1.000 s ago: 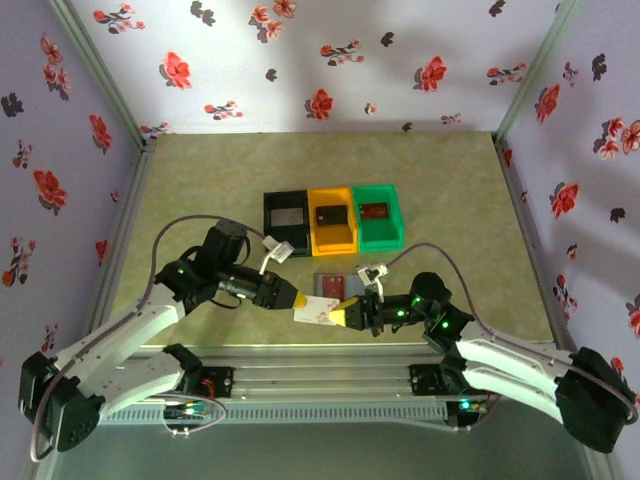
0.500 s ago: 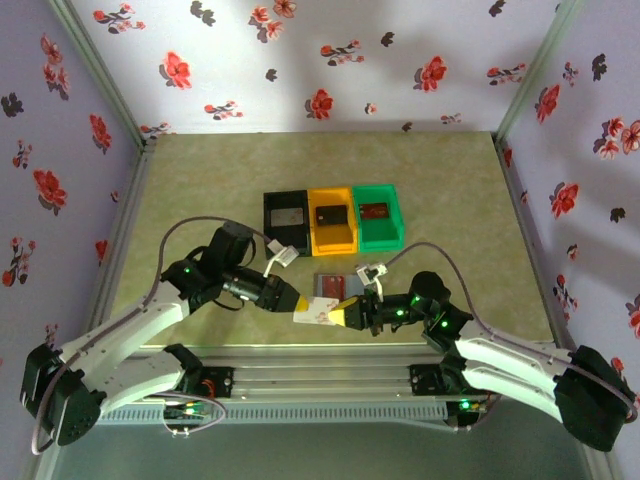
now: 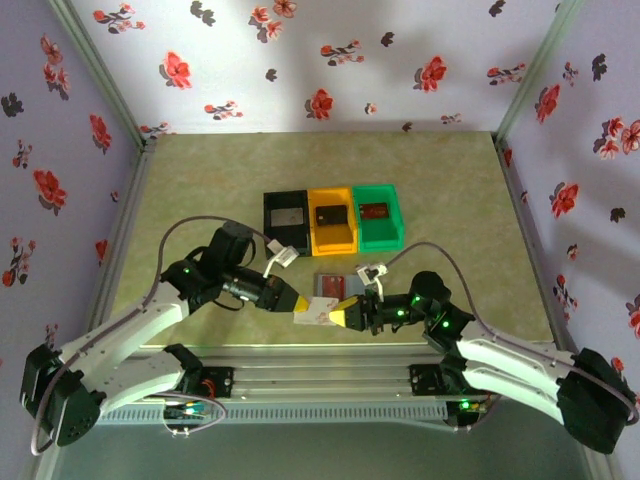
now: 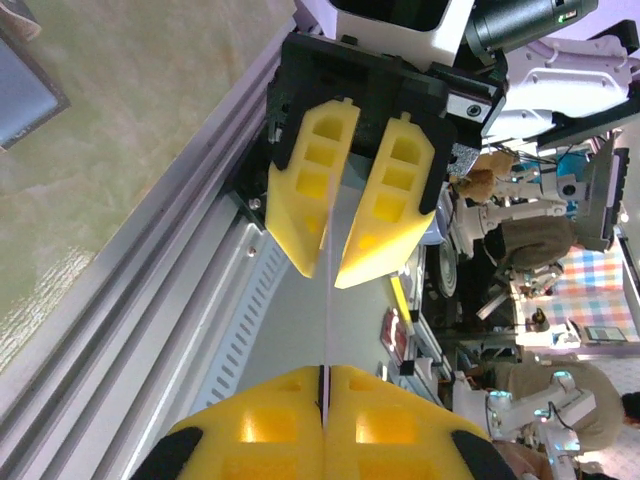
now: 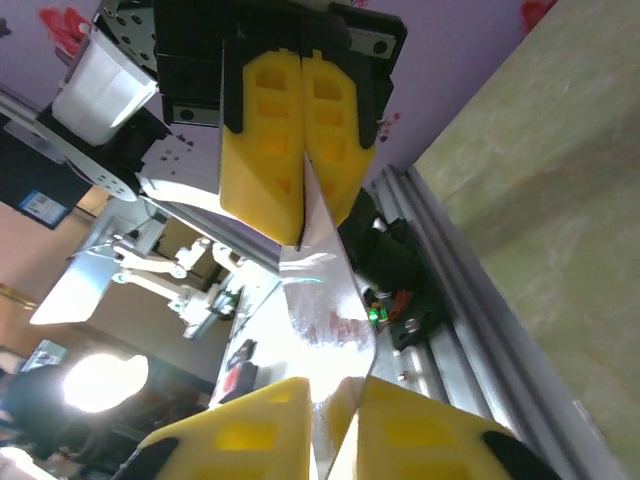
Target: Take the credit cards out of the card holder
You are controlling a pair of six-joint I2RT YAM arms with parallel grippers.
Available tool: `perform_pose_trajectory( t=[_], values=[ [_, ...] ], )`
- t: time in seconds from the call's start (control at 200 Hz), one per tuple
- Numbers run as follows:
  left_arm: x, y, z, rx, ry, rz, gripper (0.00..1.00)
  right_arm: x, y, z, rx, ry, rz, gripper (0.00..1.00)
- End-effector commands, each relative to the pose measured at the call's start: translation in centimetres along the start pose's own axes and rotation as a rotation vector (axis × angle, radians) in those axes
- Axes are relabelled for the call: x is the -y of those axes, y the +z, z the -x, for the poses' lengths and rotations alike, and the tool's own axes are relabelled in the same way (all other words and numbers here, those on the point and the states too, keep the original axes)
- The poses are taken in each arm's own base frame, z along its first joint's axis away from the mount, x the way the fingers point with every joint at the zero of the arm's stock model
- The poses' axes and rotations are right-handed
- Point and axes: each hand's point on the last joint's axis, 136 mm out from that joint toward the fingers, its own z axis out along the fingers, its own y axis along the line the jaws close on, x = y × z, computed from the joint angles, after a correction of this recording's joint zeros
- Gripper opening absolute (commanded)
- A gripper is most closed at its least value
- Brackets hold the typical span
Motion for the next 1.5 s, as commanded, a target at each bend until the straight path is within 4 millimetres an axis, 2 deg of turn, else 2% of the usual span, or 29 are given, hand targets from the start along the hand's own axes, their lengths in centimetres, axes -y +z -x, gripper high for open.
perform_pose_trajectory(
  t=[0.0,0.13,0.305,0.46,0.54,0.66,0.74,0.92,0.96,1.235,1.495],
  values=[
    [0.4,-0.8,0.7,0.048,0.048,0.039,0.0,0.6,-0.9,2.2,0.082,-0.035,-0.079,0.26],
    [-1.6,-1.9,1.4,0.094,0.026,0.156,0.0,2.2,-3.3,4.0,0.197,-0.006,-0.182,0.53],
    [-3.6,-3.8,3.2,0.172,-0.006,0.309,0.0,3.4,-5.9,4.9,0.271,-0.009,-0.332,0.72],
    [-6.3,-6.1,5.0,0.256,-0.071,0.473,0.0,4.0,-8.0,5.5,0.31,-0.039,-0.498,0.82],
    [-7.6,-7.3,5.9,0.294,-0.102,0.556,0.0,4.2,-8.7,5.8,0.317,-0.041,-0.56,0.99],
    [-9.1,-8.5,7.5,0.329,-0.133,0.632,0.0,4.2,-10.0,6.7,0.337,-0.047,-0.654,0.99],
    [-10.3,-9.3,8.8,0.355,-0.165,0.673,0.0,4.5,-11.7,7.5,0.357,-0.05,-0.777,0.99],
    [-12.5,-9.9,11.7,0.4,-0.22,0.687,0.0,2.7,-13.5,9.1,0.353,-0.074,-0.89,0.99],
    [-12.9,-10.0,12.4,0.403,-0.223,0.691,0.0,3.1,-13.9,9.0,0.317,-0.064,-0.942,0.99],
    [-16.7,-9.8,15.9,0.378,-0.245,0.734,0.0,2.0,-18.4,9.1,0.206,-0.145,-1.215,0.99],
    [-20.6,-9.4,18.2,0.332,-0.273,0.754,0.0,1.9,-19.6,8.7,0.257,-0.177,-1.242,0.99]
  ],
)
